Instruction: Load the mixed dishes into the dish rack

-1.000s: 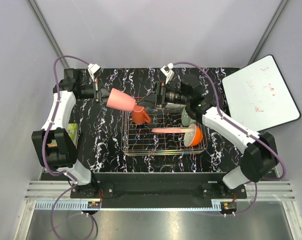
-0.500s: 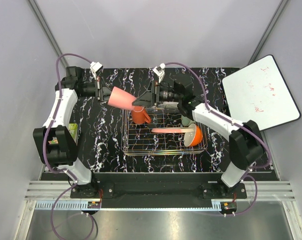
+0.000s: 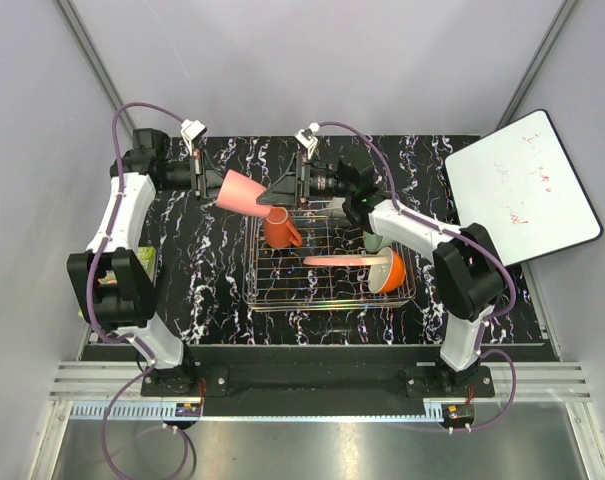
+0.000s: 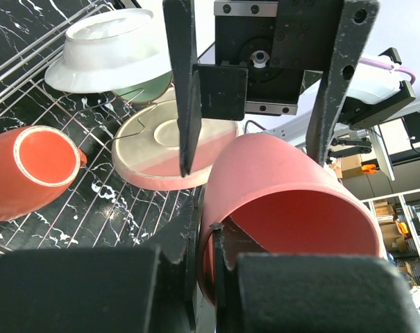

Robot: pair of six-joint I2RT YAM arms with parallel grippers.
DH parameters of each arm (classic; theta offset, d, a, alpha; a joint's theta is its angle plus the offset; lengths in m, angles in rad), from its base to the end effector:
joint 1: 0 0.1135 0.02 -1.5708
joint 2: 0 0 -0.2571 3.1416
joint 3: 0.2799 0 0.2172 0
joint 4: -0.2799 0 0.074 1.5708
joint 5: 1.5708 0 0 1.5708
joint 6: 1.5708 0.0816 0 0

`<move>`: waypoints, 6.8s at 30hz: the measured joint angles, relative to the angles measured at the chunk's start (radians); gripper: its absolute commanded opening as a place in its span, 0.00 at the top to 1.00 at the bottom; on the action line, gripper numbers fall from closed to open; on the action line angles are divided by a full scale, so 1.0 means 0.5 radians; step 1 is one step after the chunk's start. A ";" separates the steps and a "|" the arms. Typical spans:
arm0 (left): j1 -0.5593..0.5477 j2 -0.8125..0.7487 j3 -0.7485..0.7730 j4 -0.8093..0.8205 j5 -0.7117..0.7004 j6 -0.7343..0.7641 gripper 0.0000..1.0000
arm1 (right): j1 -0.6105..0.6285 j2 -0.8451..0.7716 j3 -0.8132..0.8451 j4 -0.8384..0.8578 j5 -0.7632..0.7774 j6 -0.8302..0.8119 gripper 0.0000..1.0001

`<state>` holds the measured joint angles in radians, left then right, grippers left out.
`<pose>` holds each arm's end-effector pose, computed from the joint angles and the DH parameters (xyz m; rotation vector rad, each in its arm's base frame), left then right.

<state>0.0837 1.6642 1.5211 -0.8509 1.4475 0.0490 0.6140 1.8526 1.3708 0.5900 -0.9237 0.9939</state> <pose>0.3107 -0.0552 0.3287 0.4776 1.9597 -1.6821 0.3113 0.2991 0.3302 -0.5800 1.7708 1.8705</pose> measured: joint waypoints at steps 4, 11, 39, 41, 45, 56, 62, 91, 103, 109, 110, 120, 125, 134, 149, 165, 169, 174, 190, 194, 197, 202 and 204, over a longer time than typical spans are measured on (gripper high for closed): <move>-0.009 0.030 0.035 -0.057 0.001 0.043 1.00 | 0.000 0.005 0.016 0.062 -0.028 0.038 0.16; -0.018 0.148 0.185 -0.220 0.014 0.159 1.00 | 0.000 0.070 0.091 0.105 -0.065 0.107 0.16; 0.307 0.272 0.314 -0.929 0.038 1.138 0.10 | 0.000 -0.124 0.297 -1.232 0.177 -0.679 1.00; 0.419 0.272 0.314 -0.951 0.031 1.239 0.01 | -0.002 -0.195 0.335 -1.488 0.282 -0.824 1.00; 0.565 0.272 0.278 -0.974 0.011 1.378 0.01 | 0.000 -0.232 0.488 -1.987 0.470 -1.065 1.00; 0.563 0.173 -0.121 -0.890 -0.283 1.302 0.01 | 0.406 -0.044 0.954 -3.037 1.408 -1.556 1.00; 0.413 -0.311 -0.478 -0.525 -0.922 0.798 0.01 | 0.575 0.081 1.039 -3.266 1.665 -1.662 1.00; 0.319 -0.406 -0.569 -0.160 -1.453 0.552 0.01 | 0.617 0.704 1.508 -3.536 1.754 -1.698 0.67; 0.317 -0.406 -0.569 -0.147 -1.454 0.573 0.01 | 0.671 0.804 1.665 -3.584 1.768 -1.697 0.96; 0.317 -0.406 -0.576 -0.124 -1.452 0.573 0.01 | 0.687 0.732 1.555 -3.588 1.850 -1.697 1.00; 0.317 -0.406 -0.578 -0.118 -1.450 0.571 0.01 | 0.690 0.710 1.518 -3.593 1.878 -1.697 1.00; 0.260 -0.406 -0.687 -0.025 -1.446 0.549 0.01 | 0.788 0.577 1.401 -3.643 1.955 -1.698 0.97; 0.259 -0.406 -0.706 -0.008 -1.447 0.542 0.01 | 0.822 0.576 1.429 -3.703 1.968 -1.699 0.96; 0.227 -0.406 -0.708 0.031 -1.454 0.528 0.01 | 0.824 0.573 1.453 -3.732 1.968 -1.702 0.89; 0.218 -0.406 -0.708 0.032 -1.505 0.529 0.01 | 0.833 0.778 1.630 -3.793 1.891 -1.711 0.84; 0.218 -0.406 -0.707 0.032 -1.520 0.530 0.01 | 0.833 0.845 1.904 -3.777 1.878 -1.713 0.87; 0.218 -0.406 -0.707 0.031 -1.530 0.533 0.01 | 0.833 0.877 1.992 -3.775 1.875 -1.712 0.88; 0.218 -0.406 -0.707 0.032 -1.538 0.542 0.01 | 0.833 0.913 2.083 -3.764 1.865 -1.712 0.89; 0.224 -0.406 -0.707 0.031 -1.543 0.575 0.01 | 0.832 0.880 1.954 -3.693 1.921 -1.715 0.99; 0.224 -0.406 -0.707 0.031 -1.543 0.576 0.01 | 0.833 0.814 1.735 -3.658 1.991 -1.720 0.99; 0.224 -0.406 -0.707 0.031 -1.543 0.581 0.01 | 0.833 0.758 1.625 -3.630 2.010 -1.720 0.99; 0.226 -0.406 -0.707 0.032 -1.543 0.581 0.01 | 0.833 0.700 1.553 -3.633 2.025 -1.721 0.92; 0.228 -0.406 -0.707 0.032 -1.543 0.582 0.01 | 0.833 0.700 1.545 -3.635 2.024 -1.721 0.87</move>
<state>0.1978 1.4612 1.1675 -0.8349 0.6762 0.3401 1.0306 2.2024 2.1433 -1.2278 0.0883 0.1333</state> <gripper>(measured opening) 0.988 0.649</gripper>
